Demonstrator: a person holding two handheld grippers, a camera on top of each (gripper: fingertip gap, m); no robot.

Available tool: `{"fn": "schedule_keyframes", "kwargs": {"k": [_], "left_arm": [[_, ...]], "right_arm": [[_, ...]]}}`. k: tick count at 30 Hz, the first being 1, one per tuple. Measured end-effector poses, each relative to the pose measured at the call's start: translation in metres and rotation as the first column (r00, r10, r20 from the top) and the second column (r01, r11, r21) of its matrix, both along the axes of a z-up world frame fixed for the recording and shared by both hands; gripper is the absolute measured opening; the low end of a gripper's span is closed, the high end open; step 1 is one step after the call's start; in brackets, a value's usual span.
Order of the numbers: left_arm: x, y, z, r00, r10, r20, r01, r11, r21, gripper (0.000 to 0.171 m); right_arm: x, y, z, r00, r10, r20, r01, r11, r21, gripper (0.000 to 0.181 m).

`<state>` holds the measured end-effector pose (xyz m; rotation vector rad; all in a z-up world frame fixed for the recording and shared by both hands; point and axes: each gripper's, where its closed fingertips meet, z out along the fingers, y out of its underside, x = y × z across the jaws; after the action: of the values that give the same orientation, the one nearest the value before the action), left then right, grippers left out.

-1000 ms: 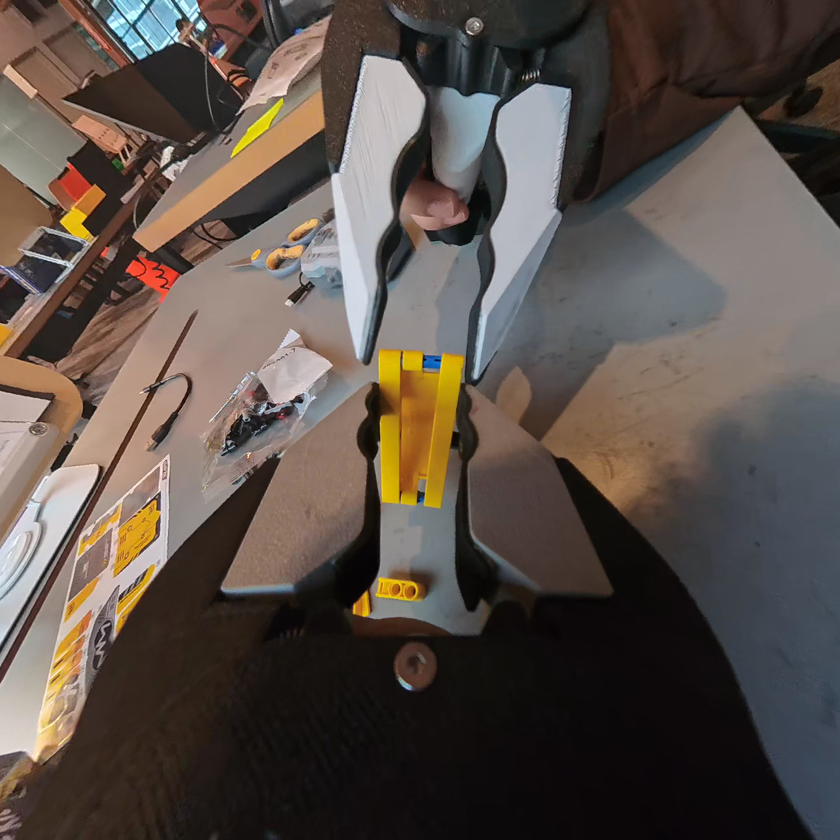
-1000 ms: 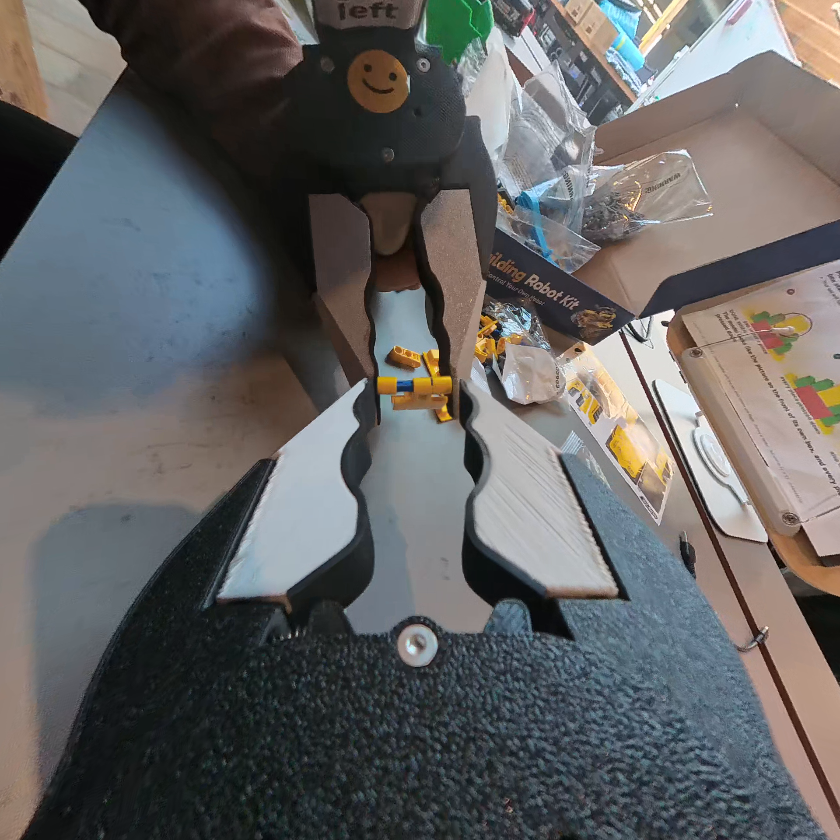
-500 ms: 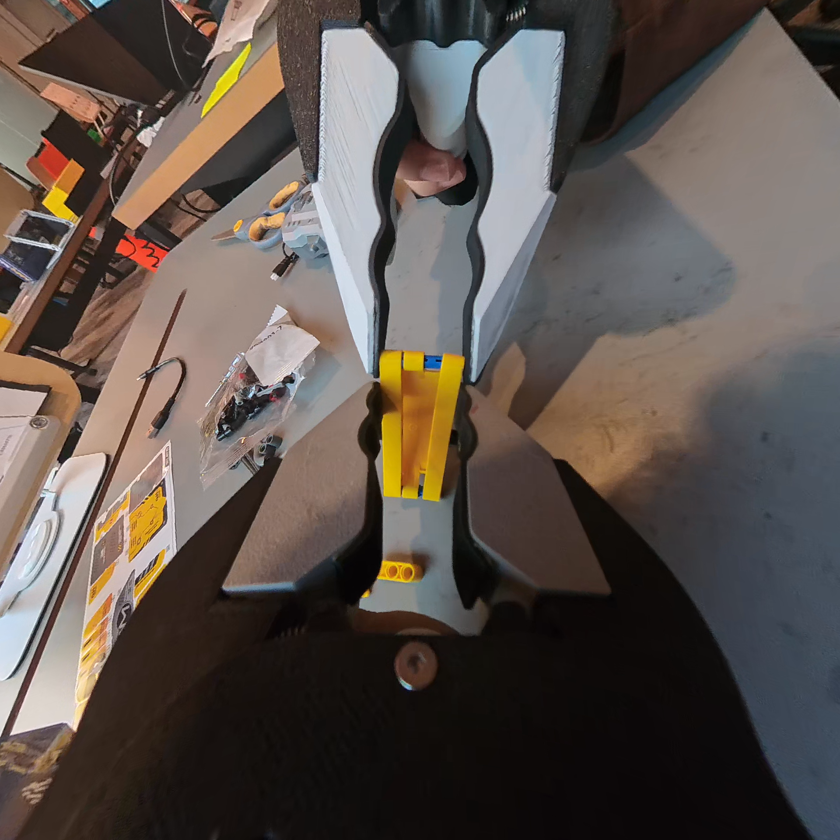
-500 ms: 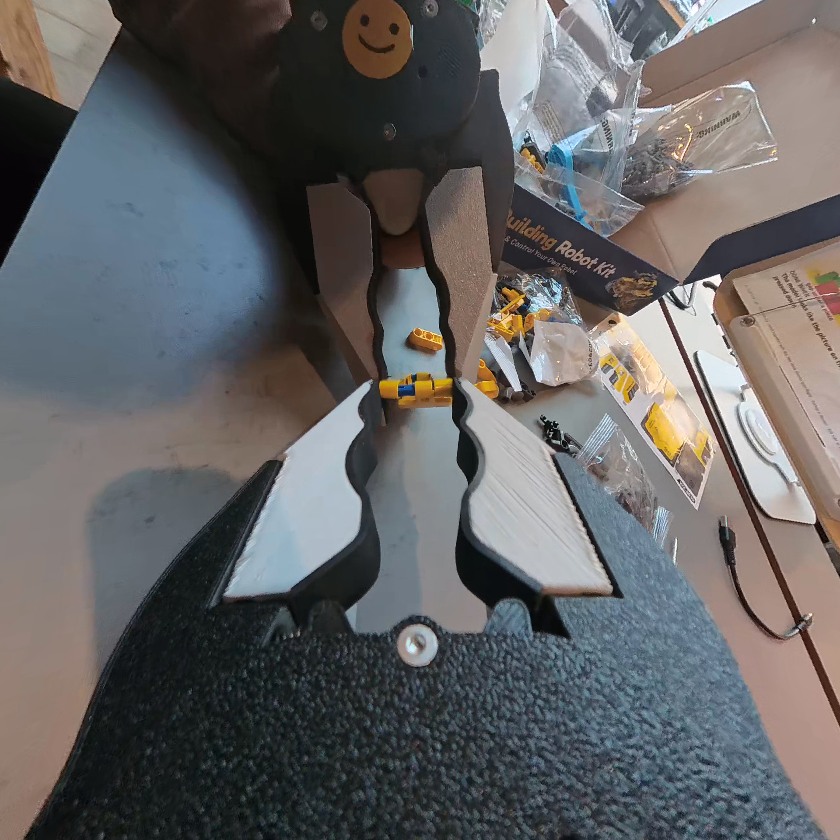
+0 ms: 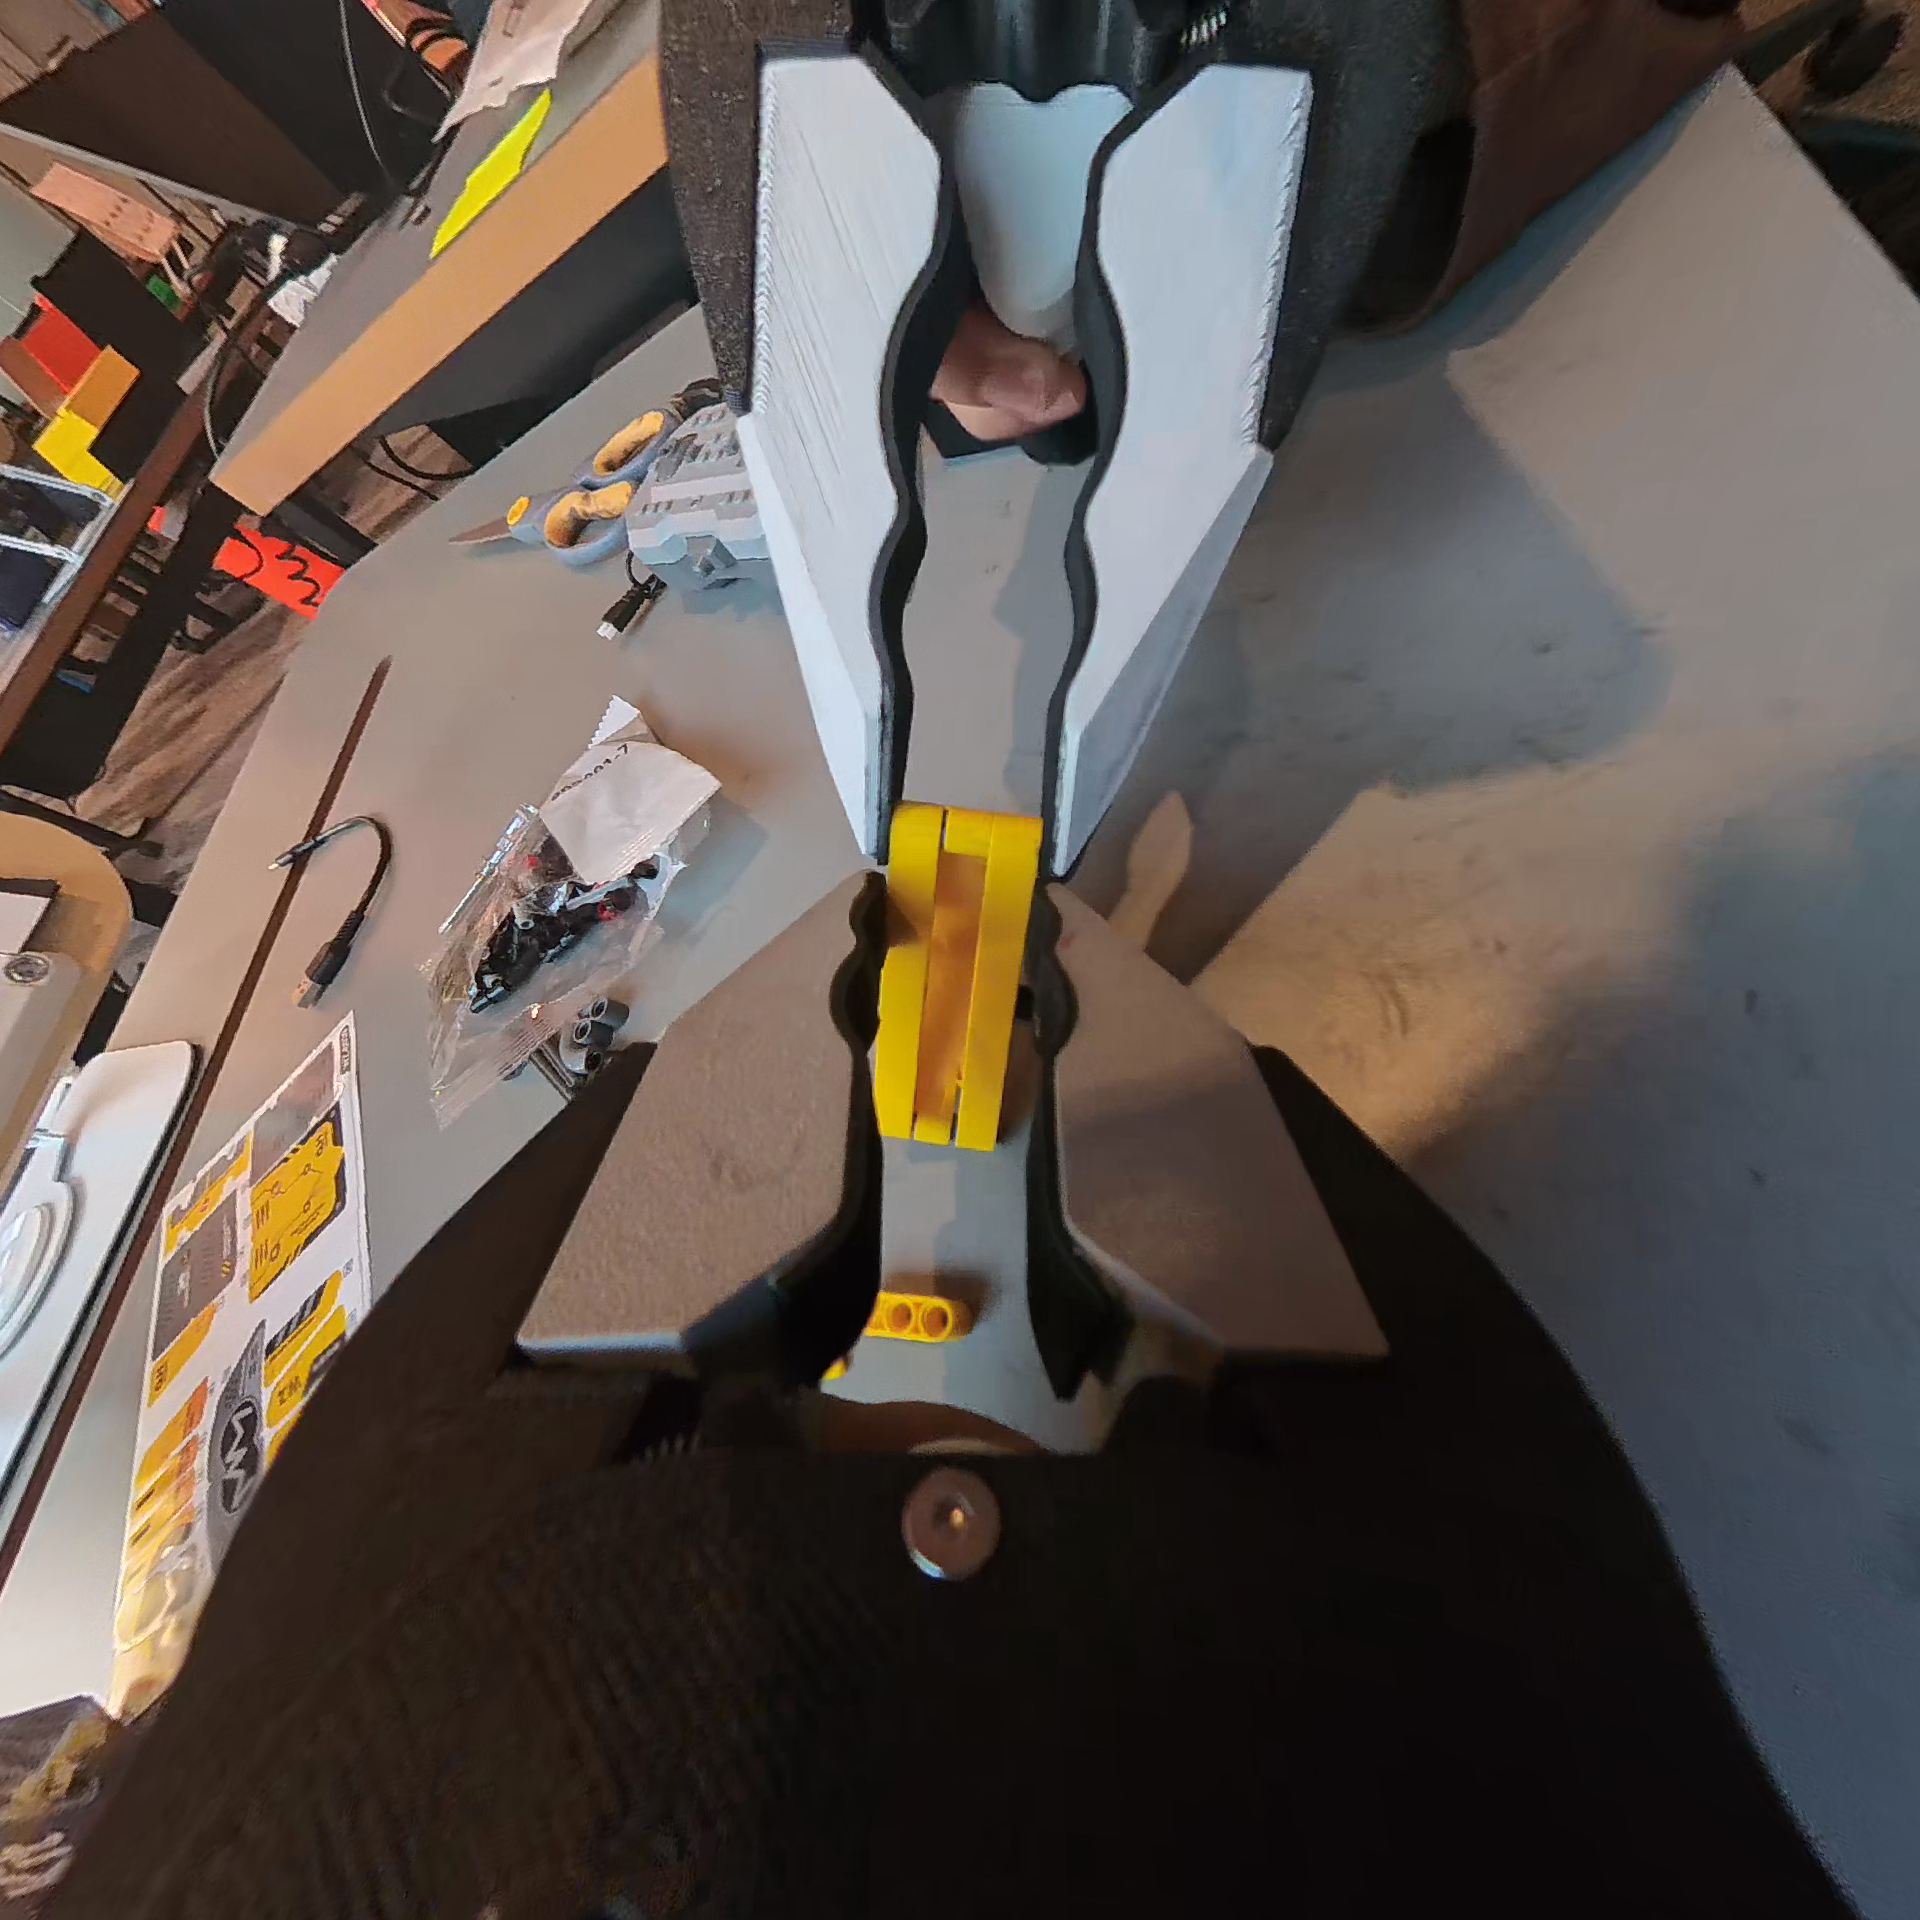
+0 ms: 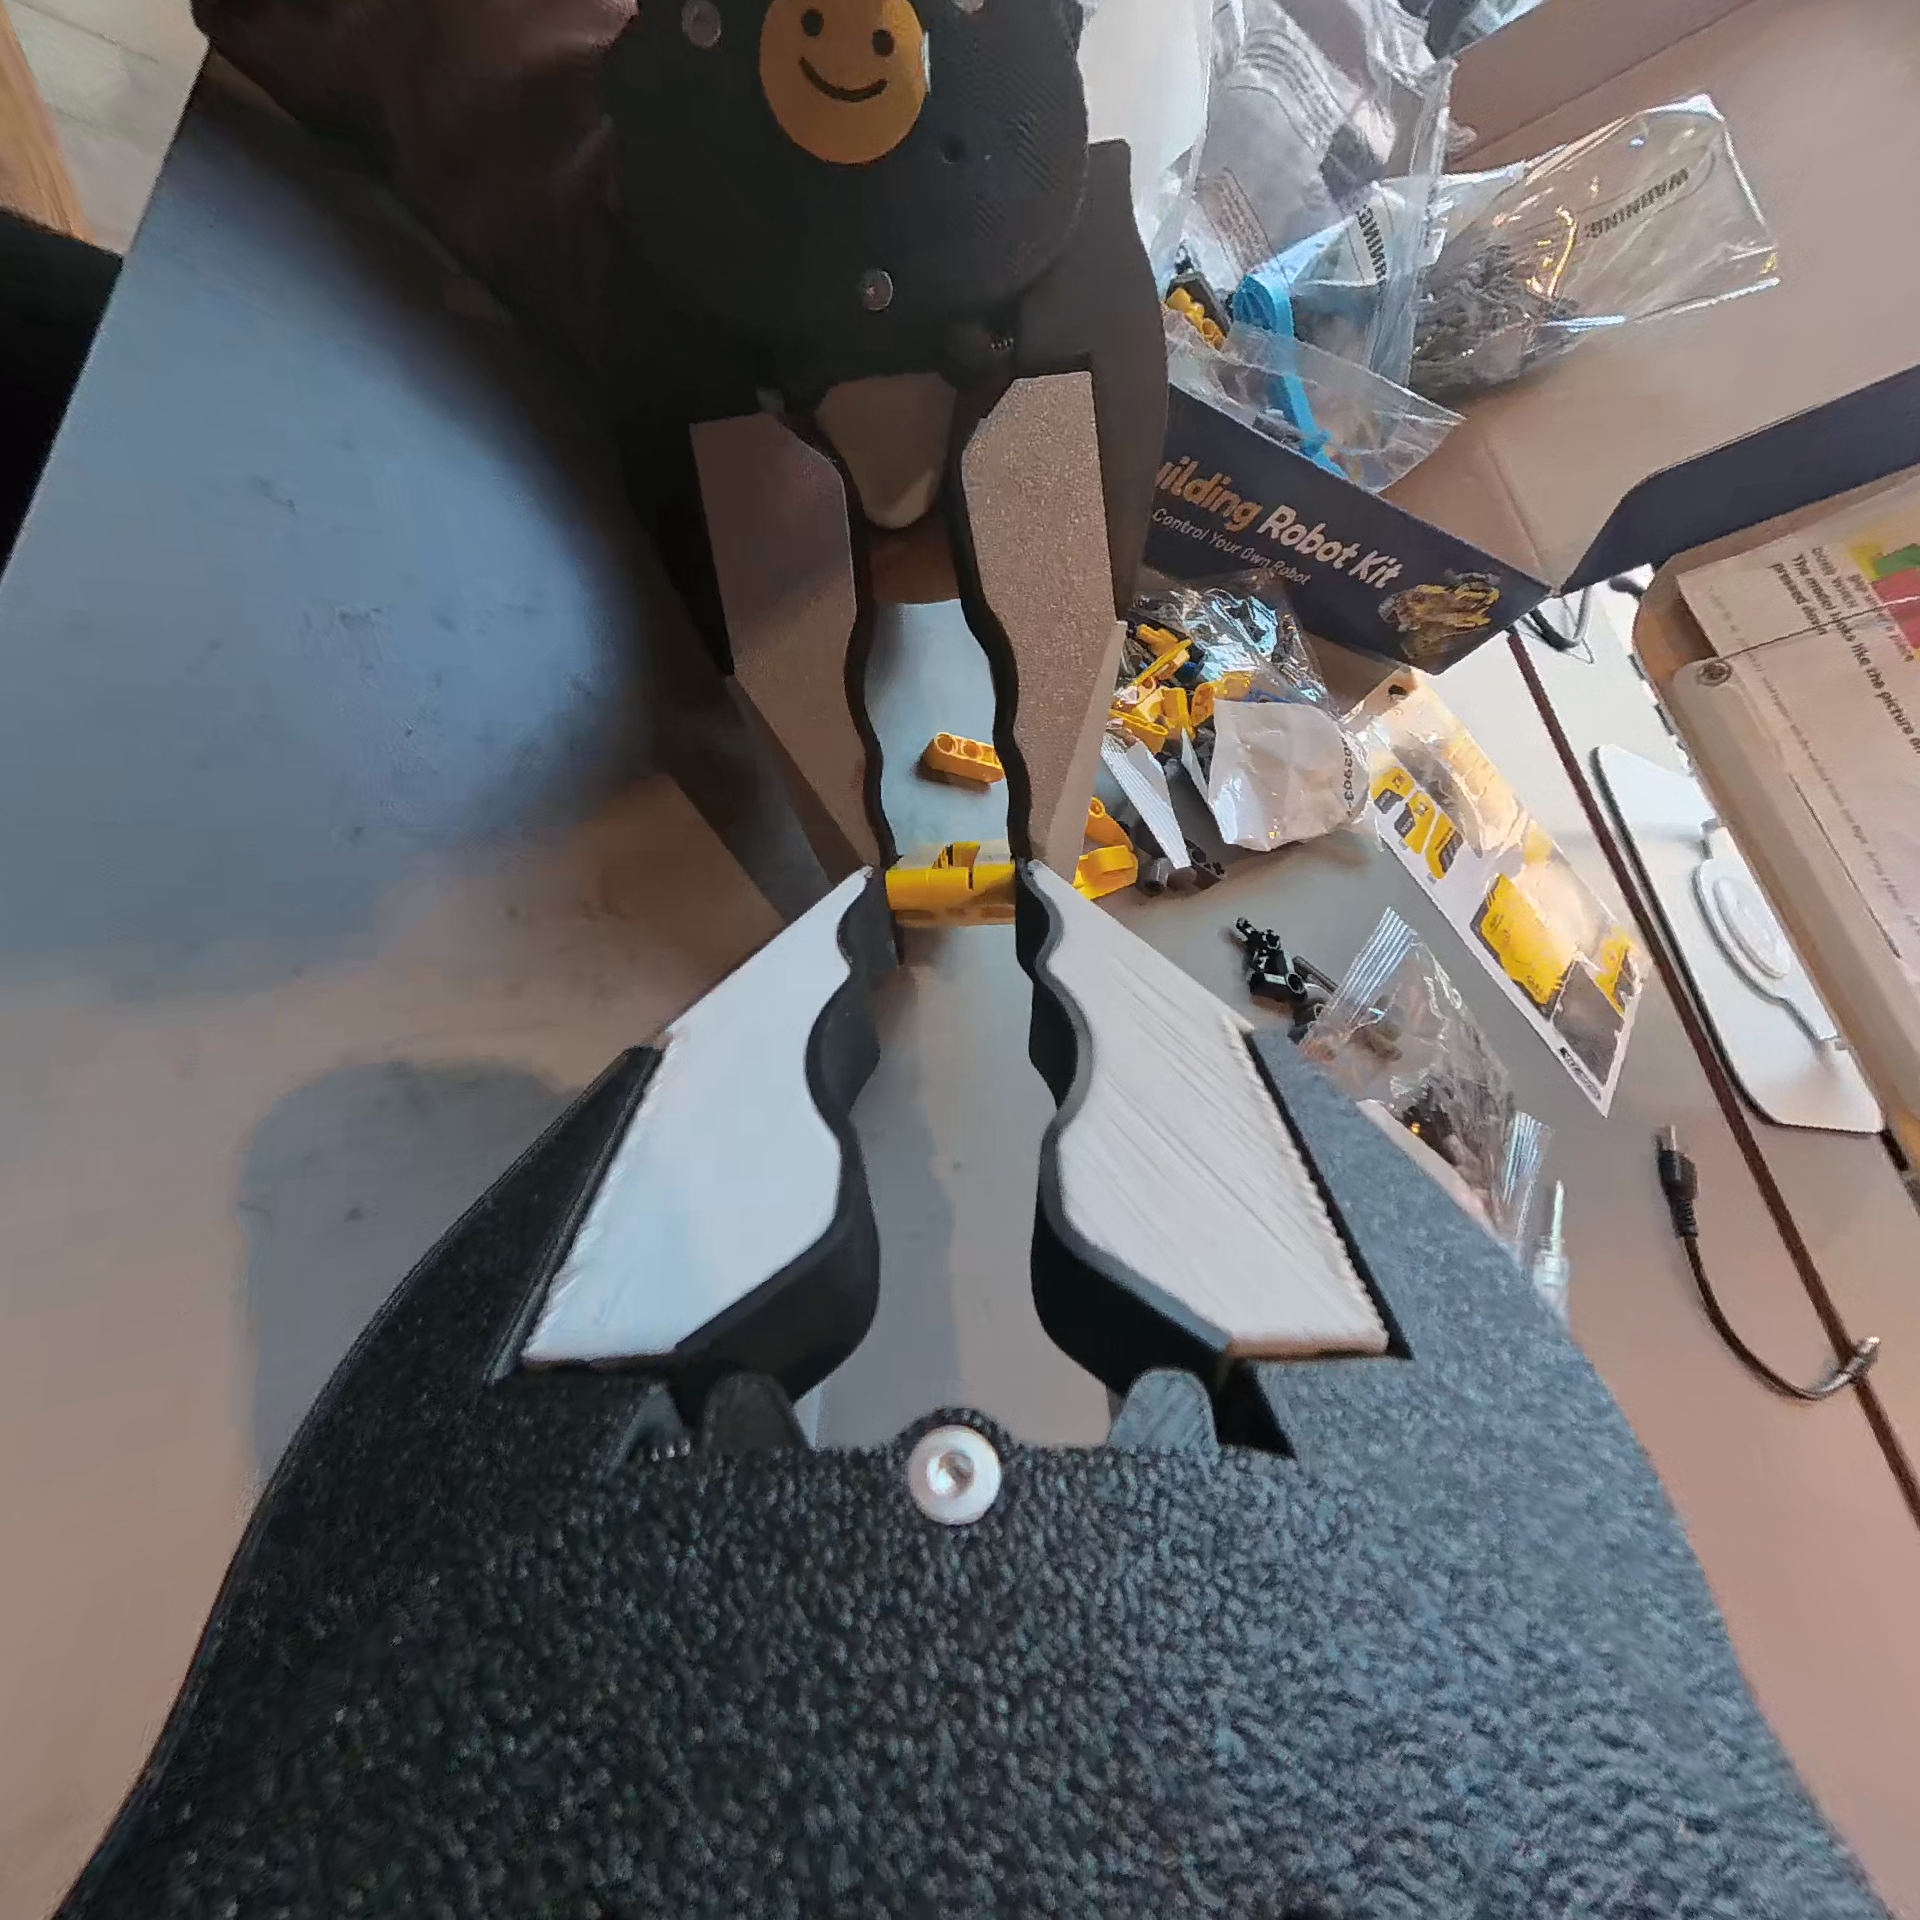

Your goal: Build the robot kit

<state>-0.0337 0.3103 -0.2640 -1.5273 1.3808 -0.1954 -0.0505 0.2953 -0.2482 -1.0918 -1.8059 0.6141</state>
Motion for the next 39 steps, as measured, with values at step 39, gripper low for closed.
{"fn": "schedule_keyframes", "kwargs": {"k": [39], "left_arm": [[-0.035,0.015,0.003,0.99,0.14,0.029,-0.137,0.988,-0.078,0.043]], "right_arm": [[0.011,0.017,0.042,0.971,-0.026,-0.239,0.017,0.999,-0.036,0.024]]}}
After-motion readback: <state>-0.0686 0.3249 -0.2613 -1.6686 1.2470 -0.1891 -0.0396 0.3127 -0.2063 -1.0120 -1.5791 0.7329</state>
